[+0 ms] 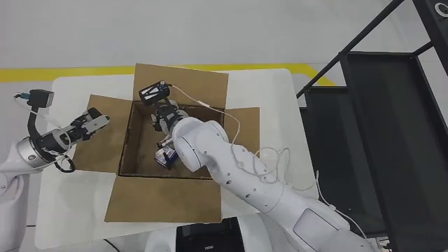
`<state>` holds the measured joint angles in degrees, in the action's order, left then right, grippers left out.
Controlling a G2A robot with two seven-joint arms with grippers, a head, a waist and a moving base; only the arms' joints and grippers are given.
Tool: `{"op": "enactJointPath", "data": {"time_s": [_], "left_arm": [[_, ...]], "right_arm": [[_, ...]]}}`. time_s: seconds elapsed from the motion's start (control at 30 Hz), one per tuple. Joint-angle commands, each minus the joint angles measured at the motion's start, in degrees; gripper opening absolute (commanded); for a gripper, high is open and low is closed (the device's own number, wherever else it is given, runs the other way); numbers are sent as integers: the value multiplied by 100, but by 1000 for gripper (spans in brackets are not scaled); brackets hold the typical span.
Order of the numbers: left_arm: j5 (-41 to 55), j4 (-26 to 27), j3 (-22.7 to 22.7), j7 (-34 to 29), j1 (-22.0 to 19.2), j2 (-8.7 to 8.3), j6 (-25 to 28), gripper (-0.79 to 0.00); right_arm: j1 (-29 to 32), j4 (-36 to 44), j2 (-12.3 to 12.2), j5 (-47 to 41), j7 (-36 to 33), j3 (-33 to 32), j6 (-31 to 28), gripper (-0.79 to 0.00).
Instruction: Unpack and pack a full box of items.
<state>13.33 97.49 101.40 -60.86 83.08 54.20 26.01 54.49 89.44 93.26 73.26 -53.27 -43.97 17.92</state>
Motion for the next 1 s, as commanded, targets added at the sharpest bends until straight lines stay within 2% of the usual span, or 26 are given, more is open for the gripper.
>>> {"op": "enactJointPath", "data": {"time_s": [0.0, 0.3, 0.5, 0.73, 0.97], "left_arm": [[0, 0, 0, 0, 0, 0, 0, 0], [0, 0, 0, 0, 0, 0, 0, 0], [0, 0, 0, 0, 0, 0, 0, 0], [0, 0, 0, 0, 0, 0, 0, 0], [0, 0, 0, 0, 0, 0, 0, 0]], "right_arm": [[35, 127, -46, -45, -135, -116, -492, -785], [-14, 455, -225, -307, -1004, -578, -2278, -785], [109, 898, -374, -810, -1571, -1129, -3090, -785], [553, 1470, -563, -895, -1930, -1688, -3496, -785], [1299, 2343, -715, -509, -1434, -2087, -3391, -785]]}}
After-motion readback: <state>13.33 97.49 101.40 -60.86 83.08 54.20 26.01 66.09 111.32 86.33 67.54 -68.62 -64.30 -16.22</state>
